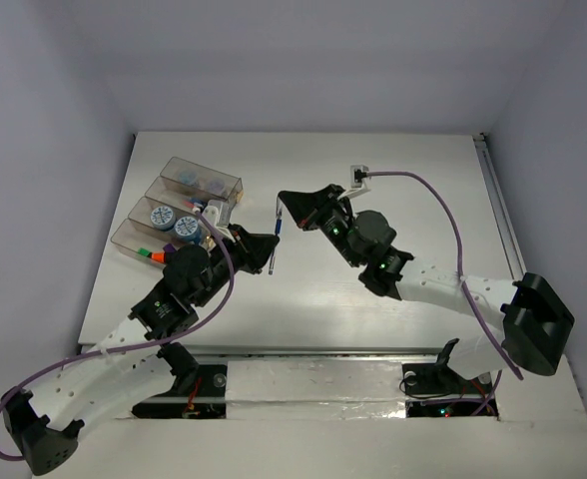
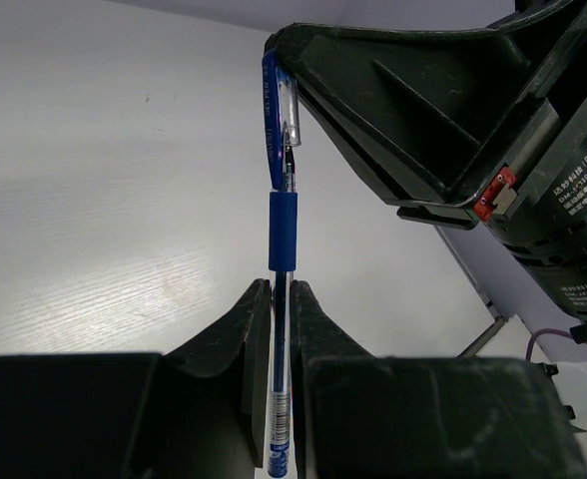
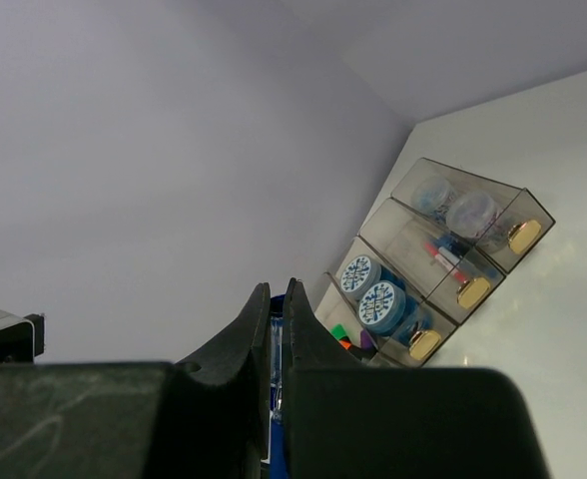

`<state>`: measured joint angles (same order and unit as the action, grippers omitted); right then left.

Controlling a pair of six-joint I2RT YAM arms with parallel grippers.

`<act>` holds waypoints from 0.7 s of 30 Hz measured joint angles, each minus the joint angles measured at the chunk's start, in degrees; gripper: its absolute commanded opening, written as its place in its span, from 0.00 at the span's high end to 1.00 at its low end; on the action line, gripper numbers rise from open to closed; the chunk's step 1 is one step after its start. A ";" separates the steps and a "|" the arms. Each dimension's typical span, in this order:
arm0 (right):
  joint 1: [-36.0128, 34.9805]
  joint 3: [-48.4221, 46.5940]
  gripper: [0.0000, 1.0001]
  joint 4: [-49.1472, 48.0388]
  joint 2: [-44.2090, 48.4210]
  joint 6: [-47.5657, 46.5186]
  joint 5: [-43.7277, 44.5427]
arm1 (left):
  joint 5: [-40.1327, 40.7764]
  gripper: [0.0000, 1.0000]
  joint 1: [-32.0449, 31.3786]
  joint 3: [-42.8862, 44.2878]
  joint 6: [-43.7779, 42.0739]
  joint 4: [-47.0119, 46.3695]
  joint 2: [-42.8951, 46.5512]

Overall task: Sort the stationery into containers
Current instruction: Close the pen cap on the pen.

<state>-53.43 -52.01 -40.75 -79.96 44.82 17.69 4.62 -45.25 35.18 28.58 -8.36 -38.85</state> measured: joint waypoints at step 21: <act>-2.91 1.40 1.00 -4.33 -0.37 -1.90 3.78 | 1.95 1.00 0.00 0.00 0.31 -1.99 0.13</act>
<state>-56.34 -50.61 -45.08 -80.34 42.92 21.47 6.57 -45.25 35.18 28.88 -10.35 -38.72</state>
